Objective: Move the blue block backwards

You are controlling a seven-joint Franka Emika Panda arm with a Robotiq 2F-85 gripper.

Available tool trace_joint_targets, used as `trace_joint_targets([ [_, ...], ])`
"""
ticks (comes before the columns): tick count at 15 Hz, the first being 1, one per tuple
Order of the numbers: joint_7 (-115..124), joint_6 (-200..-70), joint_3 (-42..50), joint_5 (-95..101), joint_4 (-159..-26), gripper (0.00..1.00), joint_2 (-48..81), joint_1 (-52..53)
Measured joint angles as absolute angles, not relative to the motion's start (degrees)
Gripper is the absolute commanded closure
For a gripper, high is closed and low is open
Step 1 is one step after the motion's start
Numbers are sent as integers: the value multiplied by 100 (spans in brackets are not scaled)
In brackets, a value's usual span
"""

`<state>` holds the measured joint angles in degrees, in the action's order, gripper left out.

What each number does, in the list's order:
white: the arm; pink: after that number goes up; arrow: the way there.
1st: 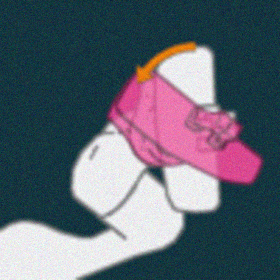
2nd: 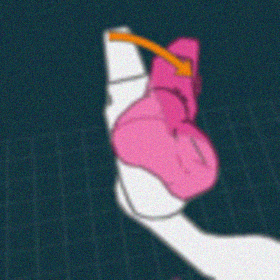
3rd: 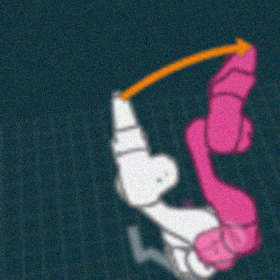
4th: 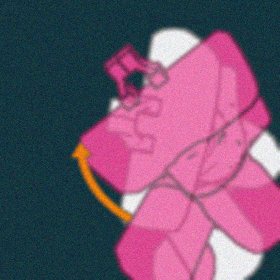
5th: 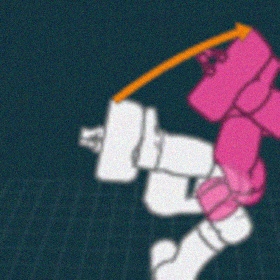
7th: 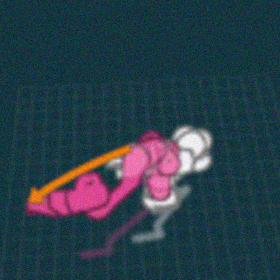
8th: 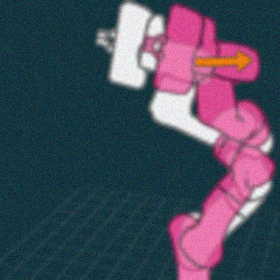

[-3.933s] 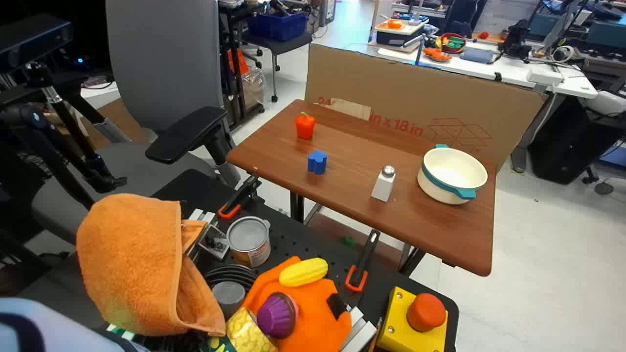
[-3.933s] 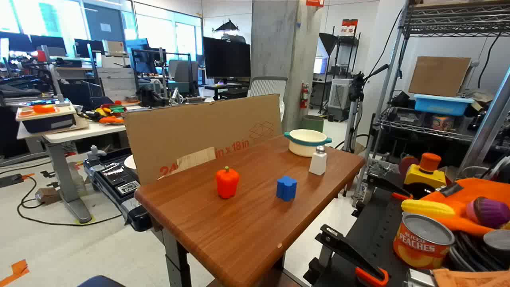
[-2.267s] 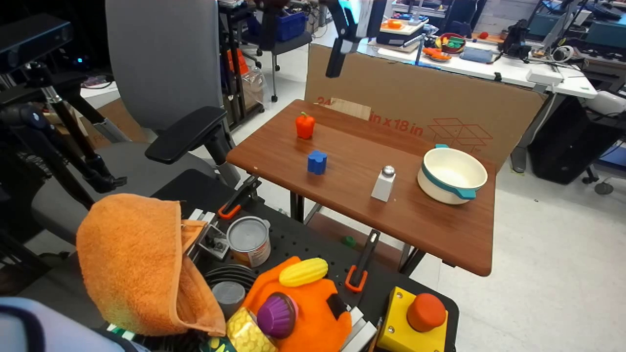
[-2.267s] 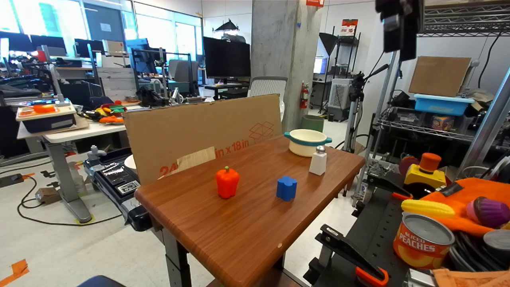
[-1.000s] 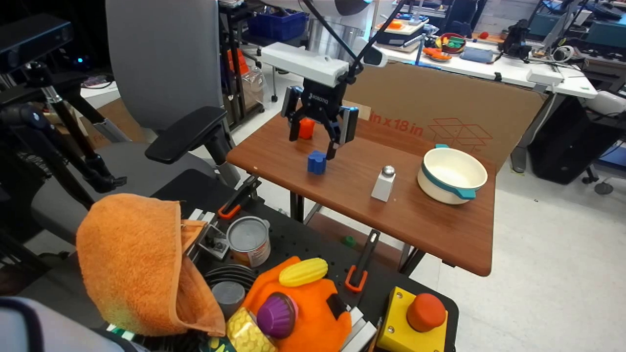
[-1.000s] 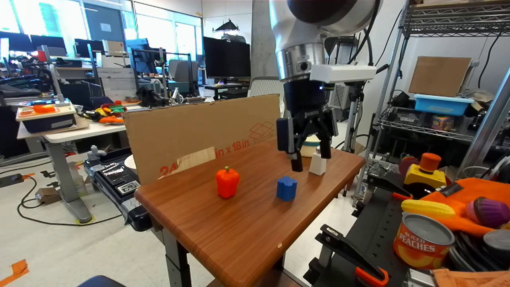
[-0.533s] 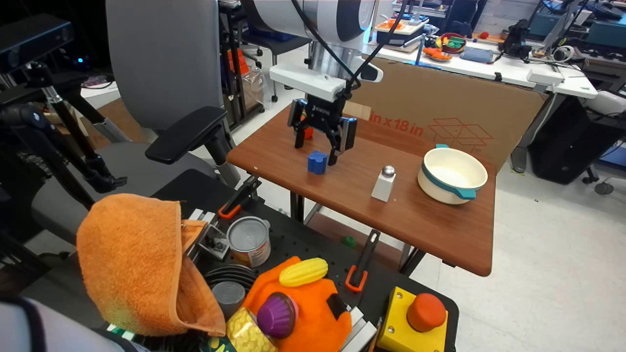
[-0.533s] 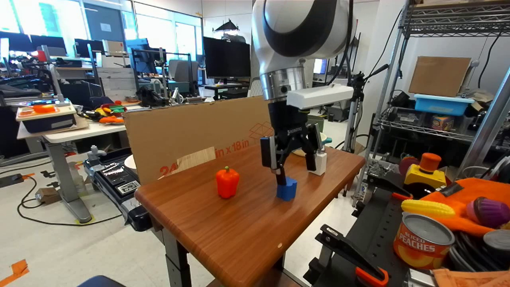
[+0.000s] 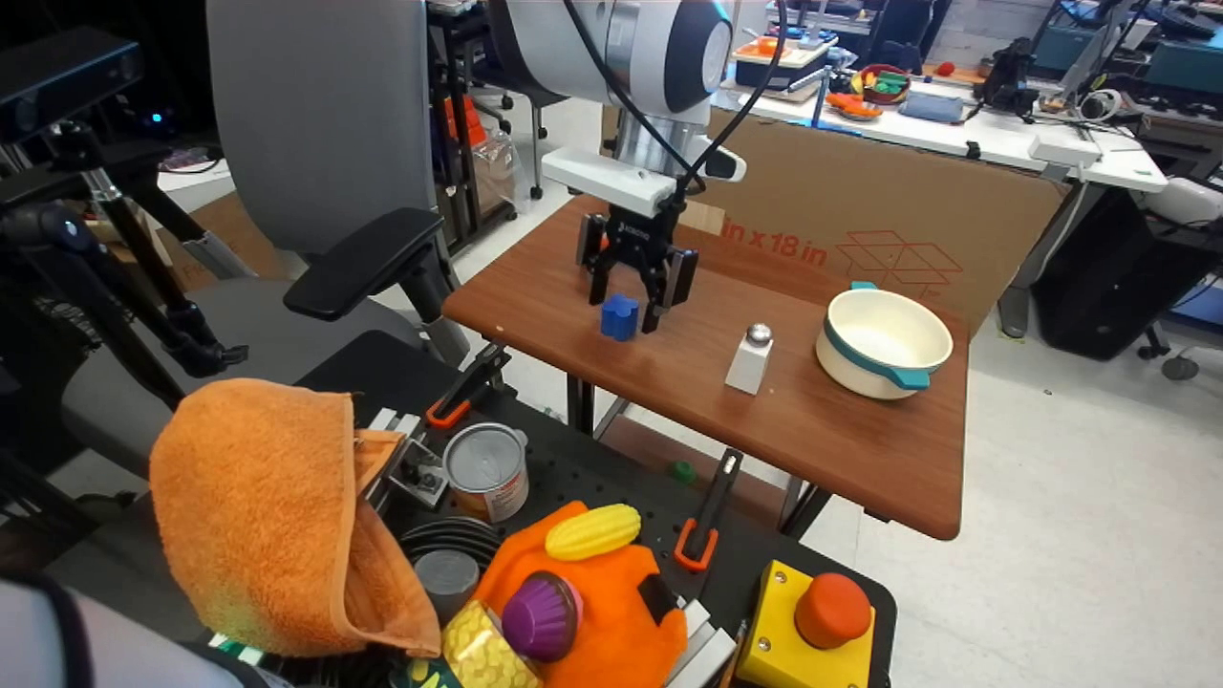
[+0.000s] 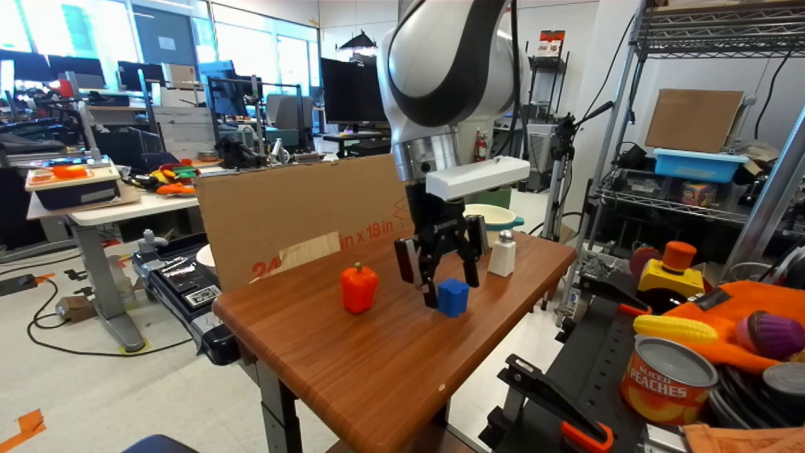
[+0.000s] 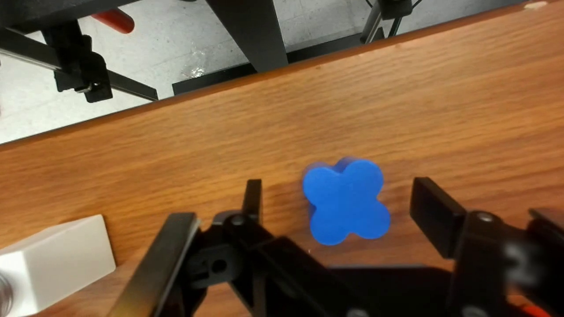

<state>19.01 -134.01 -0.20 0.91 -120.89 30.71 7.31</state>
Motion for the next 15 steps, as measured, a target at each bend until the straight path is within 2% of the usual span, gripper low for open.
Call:
trace_joint_targets([
  [5, 2007, -13362, -11, 77, -11909, 84, 3210, 818],
  [11, 1968, -12650, -11, -283, -11447, 84, 2931, 653],
  [15, 1948, -11861, 37, -781, -10571, 84, 2666, 219],
])
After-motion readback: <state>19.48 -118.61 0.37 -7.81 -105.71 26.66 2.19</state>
